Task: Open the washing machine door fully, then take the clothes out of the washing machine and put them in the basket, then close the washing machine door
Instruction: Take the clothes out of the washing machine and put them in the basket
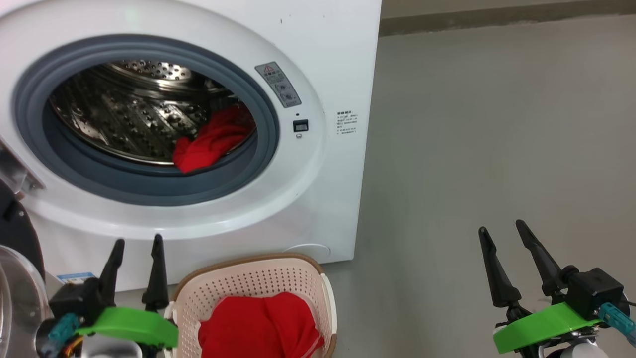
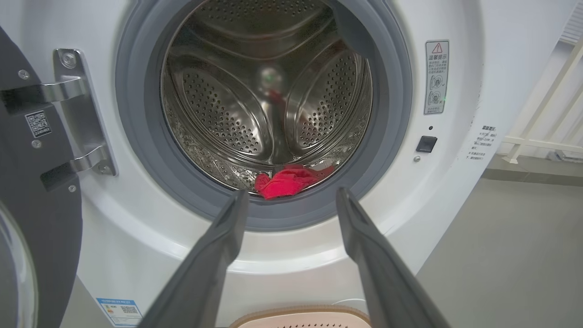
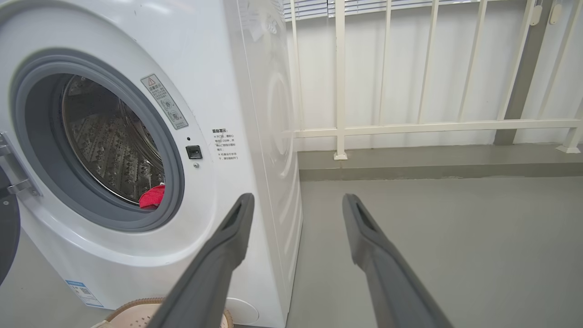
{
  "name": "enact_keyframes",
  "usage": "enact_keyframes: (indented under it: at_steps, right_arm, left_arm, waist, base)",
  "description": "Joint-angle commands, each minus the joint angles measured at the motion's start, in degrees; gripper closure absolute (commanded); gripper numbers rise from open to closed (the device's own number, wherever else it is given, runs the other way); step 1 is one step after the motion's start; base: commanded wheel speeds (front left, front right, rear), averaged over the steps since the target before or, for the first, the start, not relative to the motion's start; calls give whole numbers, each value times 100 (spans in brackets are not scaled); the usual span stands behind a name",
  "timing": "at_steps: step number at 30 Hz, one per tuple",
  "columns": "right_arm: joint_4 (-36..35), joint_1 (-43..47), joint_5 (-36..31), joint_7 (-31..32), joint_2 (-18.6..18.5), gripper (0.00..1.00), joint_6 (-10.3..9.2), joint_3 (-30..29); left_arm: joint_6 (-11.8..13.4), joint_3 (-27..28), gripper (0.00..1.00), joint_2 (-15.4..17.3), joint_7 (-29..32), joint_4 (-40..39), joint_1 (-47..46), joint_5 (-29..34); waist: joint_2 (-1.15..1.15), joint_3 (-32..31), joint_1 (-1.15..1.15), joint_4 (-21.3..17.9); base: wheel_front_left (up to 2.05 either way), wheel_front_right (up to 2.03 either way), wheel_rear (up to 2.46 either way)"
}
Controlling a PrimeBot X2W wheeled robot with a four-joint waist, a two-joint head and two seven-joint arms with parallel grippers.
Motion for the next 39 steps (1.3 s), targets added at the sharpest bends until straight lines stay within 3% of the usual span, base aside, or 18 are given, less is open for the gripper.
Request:
enact_keyframes:
  at_steps: [1, 19, 39]
  right_arm:
    - [-172, -219, -3, -37, -53, 0, 36, 128]
    - [-339, -1012, -7, -37, -142, 0, 36, 304]
    - [-531, -1646, 37, -37, 13, 0, 36, 563]
  left_arm:
    - [4, 194, 0, 72, -69, -89, -292, 76]
    - [-36, 256, 0, 308, -69, 882, -2515, -1]
    - [25, 414, 0, 782, -69, 2349, -4793, 262]
  waist:
    - [0, 108, 0, -12]
    - [0, 1688, 0, 53]
    - [0, 2934, 0, -435]
  base:
    - [0, 0, 0]
    - [0, 0, 0]
    - [0, 0, 0]
